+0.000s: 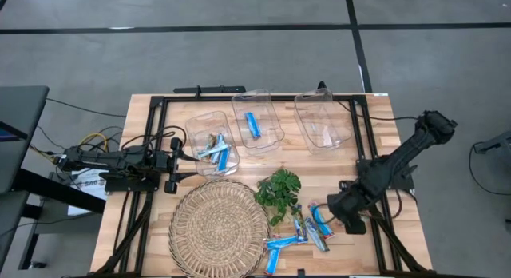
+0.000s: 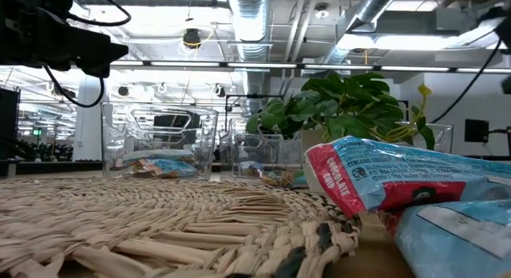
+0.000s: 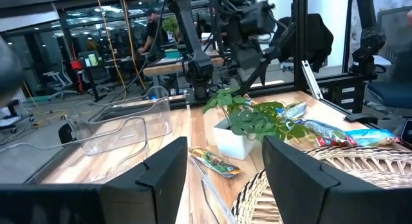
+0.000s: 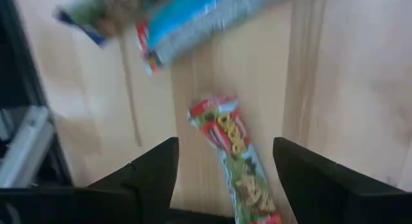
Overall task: Pick and place Granola Bars by type
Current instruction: Put the red granola bar into the right transparent bin, then put the right red granola bar into the right transparent bin, then put the right blue granola bar into the middle transparent bin
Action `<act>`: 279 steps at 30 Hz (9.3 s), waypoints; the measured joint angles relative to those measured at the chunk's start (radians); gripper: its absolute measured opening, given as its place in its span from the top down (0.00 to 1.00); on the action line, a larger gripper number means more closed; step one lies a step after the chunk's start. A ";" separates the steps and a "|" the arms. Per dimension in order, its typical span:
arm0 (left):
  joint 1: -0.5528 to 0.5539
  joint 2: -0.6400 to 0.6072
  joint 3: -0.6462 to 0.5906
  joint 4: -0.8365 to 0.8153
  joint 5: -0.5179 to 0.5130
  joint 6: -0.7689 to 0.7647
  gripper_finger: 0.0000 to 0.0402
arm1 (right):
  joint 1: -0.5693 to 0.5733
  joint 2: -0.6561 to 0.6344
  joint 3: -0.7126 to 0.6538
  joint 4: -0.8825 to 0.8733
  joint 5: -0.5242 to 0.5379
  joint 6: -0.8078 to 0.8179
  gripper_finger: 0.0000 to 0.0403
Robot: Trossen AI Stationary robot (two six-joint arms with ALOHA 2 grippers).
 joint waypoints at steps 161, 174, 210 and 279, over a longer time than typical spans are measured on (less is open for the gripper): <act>0.000 0.000 0.000 0.000 0.000 0.003 0.51 | -0.021 0.342 0.130 0.177 0.278 0.588 0.45; 0.000 0.000 0.000 0.000 0.000 -0.006 0.51 | 0.011 0.406 0.129 0.203 0.237 0.605 0.55; 0.000 0.000 0.000 0.000 0.000 -0.007 0.51 | -0.301 0.021 0.128 0.045 1.060 0.205 0.95; 0.000 0.000 0.000 0.000 0.000 -0.012 0.51 | -0.262 -0.113 0.128 0.262 0.556 -0.175 0.57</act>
